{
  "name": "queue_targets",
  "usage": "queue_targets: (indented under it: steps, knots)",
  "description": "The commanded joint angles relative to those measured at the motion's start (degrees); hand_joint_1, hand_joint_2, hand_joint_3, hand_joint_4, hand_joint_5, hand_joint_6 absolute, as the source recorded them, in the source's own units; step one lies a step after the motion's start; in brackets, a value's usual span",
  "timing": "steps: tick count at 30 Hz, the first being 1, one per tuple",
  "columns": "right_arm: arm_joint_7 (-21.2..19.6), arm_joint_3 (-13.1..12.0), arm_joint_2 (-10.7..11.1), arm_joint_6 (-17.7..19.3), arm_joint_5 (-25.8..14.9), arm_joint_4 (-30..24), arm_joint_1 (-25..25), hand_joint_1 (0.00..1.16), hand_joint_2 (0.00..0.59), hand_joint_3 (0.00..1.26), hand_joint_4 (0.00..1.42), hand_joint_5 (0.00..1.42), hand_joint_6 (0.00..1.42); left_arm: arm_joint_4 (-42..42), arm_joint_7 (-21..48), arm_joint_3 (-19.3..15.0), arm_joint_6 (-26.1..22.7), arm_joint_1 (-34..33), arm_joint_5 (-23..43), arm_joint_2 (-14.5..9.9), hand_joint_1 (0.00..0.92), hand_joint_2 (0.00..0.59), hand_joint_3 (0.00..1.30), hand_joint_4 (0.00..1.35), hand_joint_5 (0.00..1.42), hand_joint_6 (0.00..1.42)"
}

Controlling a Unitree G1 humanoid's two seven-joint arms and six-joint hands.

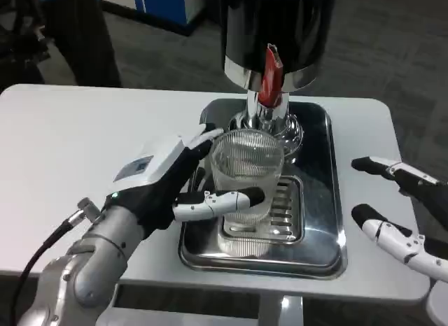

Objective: Grasp the cup under the faucet to collect the drink, then remove the cup.

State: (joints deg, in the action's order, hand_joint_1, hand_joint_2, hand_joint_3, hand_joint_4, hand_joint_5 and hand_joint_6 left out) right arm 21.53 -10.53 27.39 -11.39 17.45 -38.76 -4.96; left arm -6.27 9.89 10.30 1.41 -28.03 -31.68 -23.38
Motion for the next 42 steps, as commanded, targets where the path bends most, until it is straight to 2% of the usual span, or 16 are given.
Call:
queue_targets:
  steps: [1, 15, 23, 31, 37, 42]
  knots:
    - [-0.8, -0.4, -0.4, 0.0, -0.5, 0.0, -0.2, 0.33, 0.389, 0.2, 0.14, 0.11, 0.13, 1.1, 0.8, -0.3, -0.6, 0.9, 0.8, -0.6, 0.162, 0.054, 0.0, 0.0, 0.0, 0.0]
    - [-0.9, 0.1, -0.6, 0.0, -0.1, 0.2, 0.1, 0.34, 0.39, 0.2, 0.15, 0.11, 0.13, 6.1, 0.9, -1.4, -5.0, 2.6, 0.5, -0.7, 0.135, 0.049, 0.0, 0.0, 0.0, 0.0]
    - [-0.8, 0.1, -0.5, 0.1, -0.2, 0.2, 0.2, 0.34, 0.39, 0.2, 0.15, 0.11, 0.13, 10.7, 2.2, -3.6, -6.7, 5.1, 2.5, -1.2, 0.118, 0.044, 0.0, 0.0, 0.0, 0.0]
    - [-0.9, 0.1, -0.6, 0.0, -0.1, 0.1, 0.0, 0.34, 0.39, 0.2, 0.15, 0.11, 0.12, 19.5, 7.1, -8.1, -7.7, 7.5, 9.4, -2.9, 0.062, 0.001, 0.0, 0.0, 0.0, 0.0]
    - [-0.9, 0.7, -0.6, -0.1, 0.1, 0.2, 0.5, 0.34, 0.39, 0.2, 0.15, 0.11, 0.12, 25.8, 10.2, -12.3, -8.7, 6.8, 16.2, -3.8, 0.01, 0.0, 0.0, 0.0, 0.0, 0.0]
    - [-0.9, 1.0, -0.6, -0.3, 0.2, 0.2, 1.0, 0.34, 0.39, 0.2, 0.15, 0.11, 0.12, 26.3, 11.4, -15.1, -8.4, 5.9, 23.1, -3.3, 0.0, 0.0, 0.0, 0.0, 0.0, 0.0]
